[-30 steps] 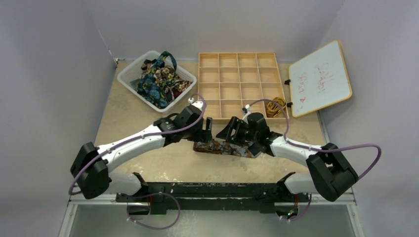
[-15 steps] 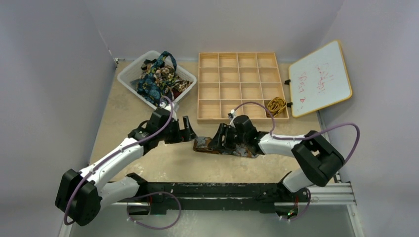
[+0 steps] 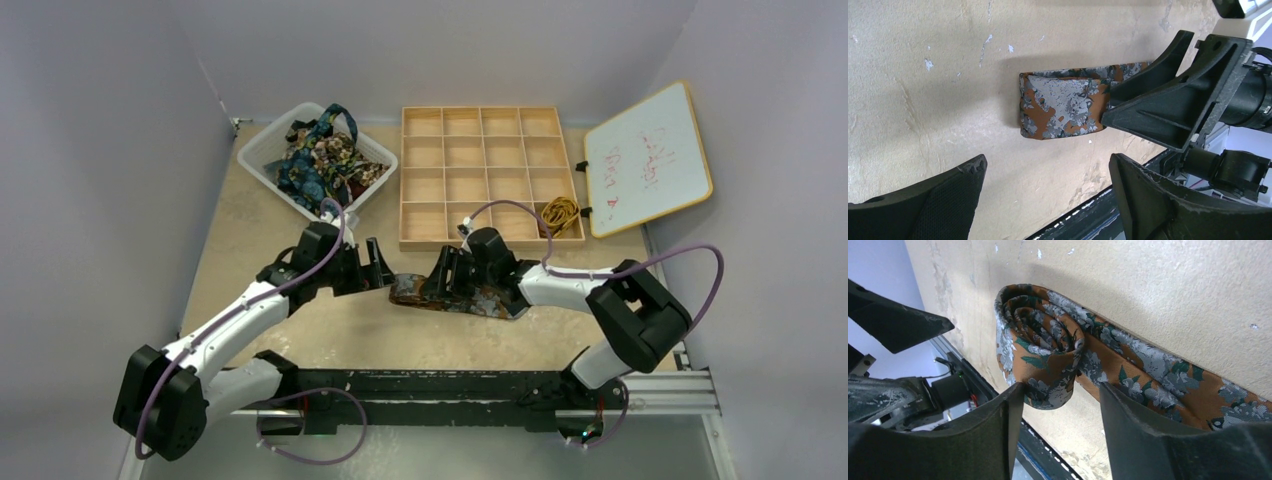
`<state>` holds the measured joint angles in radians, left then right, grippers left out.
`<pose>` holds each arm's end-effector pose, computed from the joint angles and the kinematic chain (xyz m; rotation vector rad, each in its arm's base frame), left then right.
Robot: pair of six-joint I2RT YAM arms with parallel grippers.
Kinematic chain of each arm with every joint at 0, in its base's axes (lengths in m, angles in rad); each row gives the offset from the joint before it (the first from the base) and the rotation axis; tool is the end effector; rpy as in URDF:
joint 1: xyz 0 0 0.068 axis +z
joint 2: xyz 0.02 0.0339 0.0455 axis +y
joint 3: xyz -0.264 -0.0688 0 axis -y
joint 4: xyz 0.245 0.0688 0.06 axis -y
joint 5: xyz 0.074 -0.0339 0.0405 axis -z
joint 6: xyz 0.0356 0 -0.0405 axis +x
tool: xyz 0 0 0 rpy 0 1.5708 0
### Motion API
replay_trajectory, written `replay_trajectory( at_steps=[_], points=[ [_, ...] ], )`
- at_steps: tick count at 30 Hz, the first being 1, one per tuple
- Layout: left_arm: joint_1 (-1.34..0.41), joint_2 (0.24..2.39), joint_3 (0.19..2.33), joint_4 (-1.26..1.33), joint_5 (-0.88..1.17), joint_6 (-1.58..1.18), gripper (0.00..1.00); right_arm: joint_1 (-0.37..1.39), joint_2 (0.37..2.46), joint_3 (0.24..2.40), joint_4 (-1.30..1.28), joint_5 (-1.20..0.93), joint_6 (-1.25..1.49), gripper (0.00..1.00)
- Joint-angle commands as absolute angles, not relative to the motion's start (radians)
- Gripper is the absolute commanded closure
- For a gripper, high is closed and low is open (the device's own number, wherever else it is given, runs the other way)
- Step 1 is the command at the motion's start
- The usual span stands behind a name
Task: Roll the ties
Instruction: Roll the tie at the center of the board.
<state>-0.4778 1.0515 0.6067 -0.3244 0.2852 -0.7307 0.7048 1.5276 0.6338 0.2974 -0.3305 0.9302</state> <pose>0.1851 -0.1071 0.2162 -0.1637 2.4891 -0.8936 0.2195 0.2018 0.1634 0.0598 2.4324 1.2131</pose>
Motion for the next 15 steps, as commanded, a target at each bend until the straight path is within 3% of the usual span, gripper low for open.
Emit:
replay_trajectory(
  at_steps=[1, 5, 9, 15],
  points=[
    [-0.472, 1.064, 0.594, -0.283, 0.307, -0.747, 0.09, 0.696, 1.549, 0.652, 0.307, -0.303, 0.933, 0.46],
    [-0.472, 1.075, 0.589, -0.272, 0.316, -0.749, 0.09, 0.688, 1.553, 0.628, 0.313, -0.304, 0.94, 0.51],
    [-0.472, 1.078, 0.586, -0.267, 0.319, -0.751, 0.09, 0.671, 1.528, 0.616, 0.313, -0.336, 0.946, 0.5],
    [-0.472, 1.065, 0.591, -0.278, 0.307, -0.753, 0.05, 0.657, 1.456, 0.693, 0.204, -0.318, 0.912, 0.23]
  ],
)
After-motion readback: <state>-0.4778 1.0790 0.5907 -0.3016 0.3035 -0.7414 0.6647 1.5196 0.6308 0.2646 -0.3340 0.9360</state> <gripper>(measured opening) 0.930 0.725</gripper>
